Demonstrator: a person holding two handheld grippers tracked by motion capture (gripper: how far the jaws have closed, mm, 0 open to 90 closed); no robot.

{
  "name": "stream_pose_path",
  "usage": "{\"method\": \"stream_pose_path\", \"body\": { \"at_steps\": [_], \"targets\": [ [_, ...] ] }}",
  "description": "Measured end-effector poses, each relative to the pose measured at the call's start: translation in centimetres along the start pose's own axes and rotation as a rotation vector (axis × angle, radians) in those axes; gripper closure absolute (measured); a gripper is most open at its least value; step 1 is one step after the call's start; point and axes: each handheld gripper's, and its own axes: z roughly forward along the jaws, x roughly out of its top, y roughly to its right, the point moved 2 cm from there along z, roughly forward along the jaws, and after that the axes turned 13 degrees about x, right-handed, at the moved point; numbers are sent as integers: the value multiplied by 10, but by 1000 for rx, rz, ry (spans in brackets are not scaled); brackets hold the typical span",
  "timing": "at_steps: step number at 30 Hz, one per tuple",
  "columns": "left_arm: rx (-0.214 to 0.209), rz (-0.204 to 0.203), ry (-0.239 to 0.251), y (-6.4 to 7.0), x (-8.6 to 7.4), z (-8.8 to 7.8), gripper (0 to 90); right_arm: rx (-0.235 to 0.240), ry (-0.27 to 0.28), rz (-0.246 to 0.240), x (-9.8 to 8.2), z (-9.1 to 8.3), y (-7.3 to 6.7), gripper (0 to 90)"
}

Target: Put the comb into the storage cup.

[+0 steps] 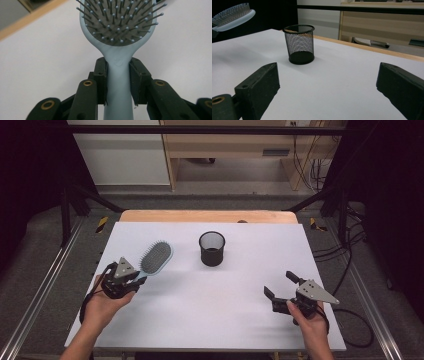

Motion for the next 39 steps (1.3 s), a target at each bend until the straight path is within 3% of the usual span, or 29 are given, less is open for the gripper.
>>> {"method": "stream_pose_path", "body": {
  "at_steps": [6, 11, 14, 18, 23, 25, 29, 35, 36, 39],
  "targets": [
    [-7, -26, 84, 22, 13, 10, 698, -1, 32, 31, 3, 1, -4, 54],
    [-27, -65, 144, 34, 26, 20, 698, -4, 72, 100, 6, 4, -6, 54],
    [-28, -79, 180, 41, 34, 24, 697, -21, 89, 134, 10, 11, -8, 58],
    [-42, -110, 217, 49, 43, 29, 697, 6, 94, 171, 24, 28, -10, 57],
    [-46, -120, 244, 57, 44, 33, 698, 40, 110, 187, 39, 47, -18, 51],
    [-37, -113, 240, 58, 44, 33, 697, 59, 124, 188, 46, 59, -23, 46],
    [-34, -137, 249, 60, 41, 33, 698, 110, 155, 199, 59, 89, -39, 42],
    [-31, -163, 262, 67, 37, 31, 697, 157, 179, 236, 53, 104, -51, 40],
    [-30, -167, 263, 68, 36, 31, 698, 171, 154, 248, 48, 106, -53, 43],
    [-28, -170, 270, 70, 35, 30, 697, 168, 151, 248, 44, 105, -56, 43]
  ]
}}
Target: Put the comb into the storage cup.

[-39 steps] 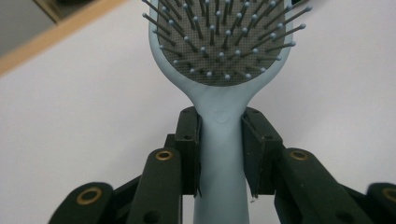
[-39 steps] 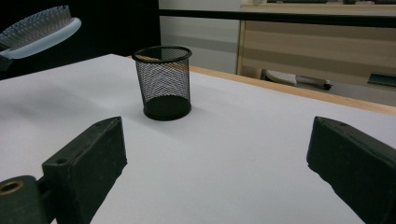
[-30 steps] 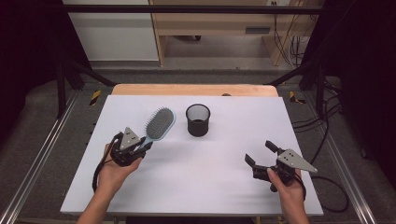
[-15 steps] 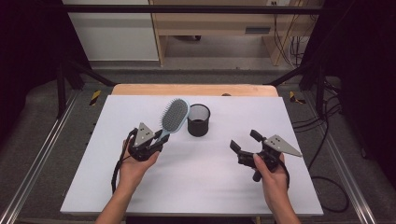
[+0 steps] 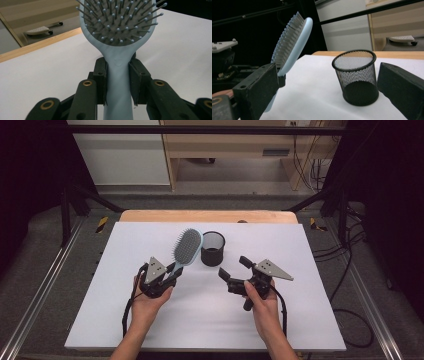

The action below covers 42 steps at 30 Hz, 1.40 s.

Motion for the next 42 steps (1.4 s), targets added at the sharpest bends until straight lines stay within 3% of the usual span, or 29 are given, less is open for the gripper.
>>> {"method": "stream_pose_path", "body": {
  "at_steps": [6, 27, 42],
  "targets": [
    [-5, 5, 9, 7, -2, -4, 697, 2, -5, 21, -12, -3, -1, 38],
    [-28, 4, 21, 20, -7, -7, 697, 60, 11, 71, -15, 3, -15, 28],
    [-51, 35, 22, 34, -7, -5, 697, 83, 14, 86, -17, 6, -21, 28]
  ]
}}
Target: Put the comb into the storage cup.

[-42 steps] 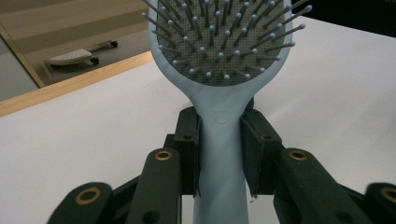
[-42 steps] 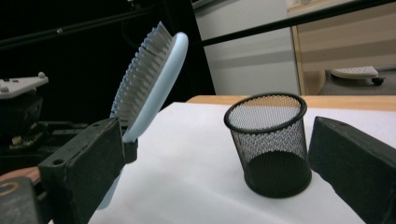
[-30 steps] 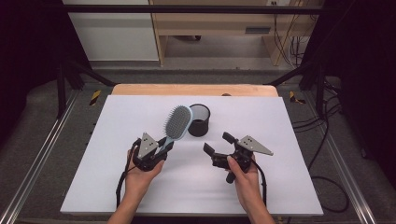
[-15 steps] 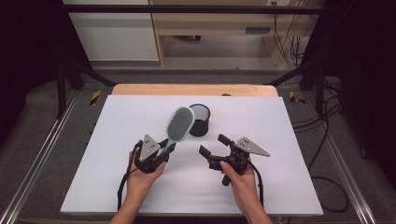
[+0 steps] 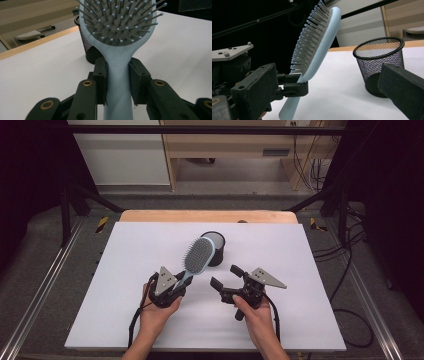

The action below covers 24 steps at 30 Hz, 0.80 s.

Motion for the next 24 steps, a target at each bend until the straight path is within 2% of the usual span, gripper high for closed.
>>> {"method": "stream_pose_path", "body": {
  "at_steps": [24],
  "targets": [
    [-21, 50, 7, 18, 0, 1, 697, 25, 4, 6, -1, 2, -5, 28]
  ]
}}
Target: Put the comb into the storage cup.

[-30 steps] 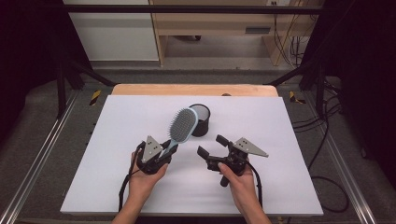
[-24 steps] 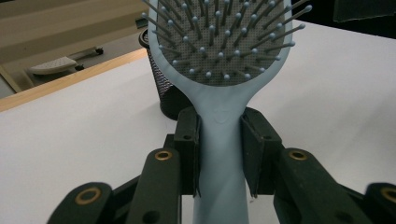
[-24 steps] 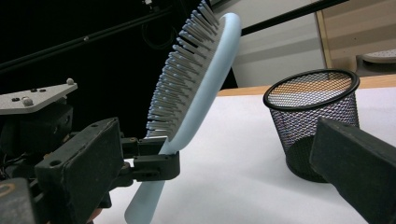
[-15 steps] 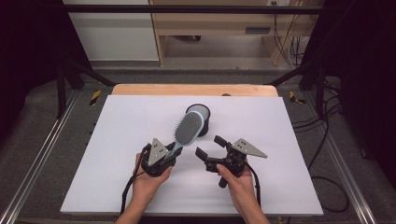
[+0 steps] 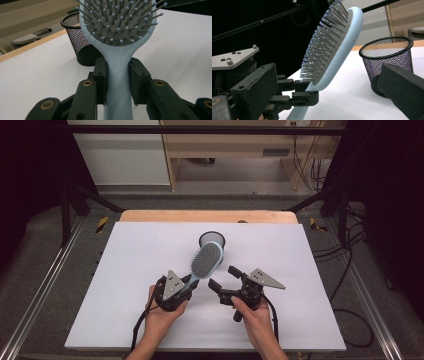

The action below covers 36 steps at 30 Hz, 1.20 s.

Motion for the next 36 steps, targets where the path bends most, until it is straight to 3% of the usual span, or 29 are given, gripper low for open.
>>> {"method": "stream_pose_path", "body": {
  "at_steps": [22, 36],
  "targets": [
    [-34, 49, 14, 20, 4, -1, 697, 0, 11, 37, 1, -2, 3, 51],
    [-53, 82, 19, 33, 4, -1, 697, 3, 12, 73, 1, -2, 4, 113]
  ]
}}
